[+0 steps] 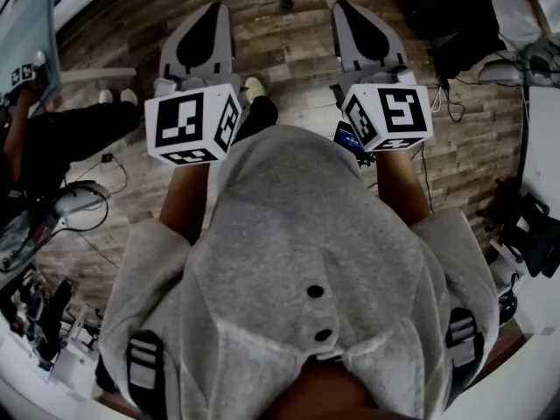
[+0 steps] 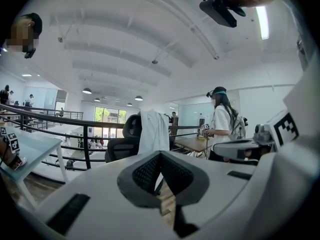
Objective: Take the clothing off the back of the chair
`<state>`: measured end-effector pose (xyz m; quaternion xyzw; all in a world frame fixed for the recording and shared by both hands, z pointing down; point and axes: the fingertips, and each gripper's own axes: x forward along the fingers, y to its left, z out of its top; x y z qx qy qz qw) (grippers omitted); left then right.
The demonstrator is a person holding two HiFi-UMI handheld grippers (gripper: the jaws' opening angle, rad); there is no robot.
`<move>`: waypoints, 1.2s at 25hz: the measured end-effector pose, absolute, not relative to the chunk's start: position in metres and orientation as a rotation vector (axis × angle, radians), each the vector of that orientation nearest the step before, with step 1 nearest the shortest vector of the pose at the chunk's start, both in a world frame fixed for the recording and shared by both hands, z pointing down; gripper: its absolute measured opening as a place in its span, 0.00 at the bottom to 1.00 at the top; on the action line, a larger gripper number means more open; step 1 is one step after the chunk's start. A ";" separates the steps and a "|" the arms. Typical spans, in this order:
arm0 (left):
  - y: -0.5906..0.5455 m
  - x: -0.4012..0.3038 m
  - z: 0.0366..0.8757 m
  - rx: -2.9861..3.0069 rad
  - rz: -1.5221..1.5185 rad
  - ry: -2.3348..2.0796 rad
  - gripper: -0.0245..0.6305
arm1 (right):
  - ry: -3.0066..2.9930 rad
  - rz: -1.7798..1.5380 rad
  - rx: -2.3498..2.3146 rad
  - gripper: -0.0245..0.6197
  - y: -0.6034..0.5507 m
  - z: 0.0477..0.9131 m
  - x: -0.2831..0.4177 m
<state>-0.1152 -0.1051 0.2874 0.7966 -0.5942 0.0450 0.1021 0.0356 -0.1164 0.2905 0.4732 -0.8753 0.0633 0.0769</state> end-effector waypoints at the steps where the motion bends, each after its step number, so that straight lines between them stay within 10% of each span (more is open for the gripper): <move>1: -0.112 -0.119 0.289 2.351 0.132 -1.752 0.06 | -2.619 0.191 1.421 0.05 -0.123 0.292 0.032; 30: -0.212 -0.176 0.284 2.435 0.093 -1.620 0.06 | -2.537 0.198 1.548 0.05 -0.216 0.282 -0.030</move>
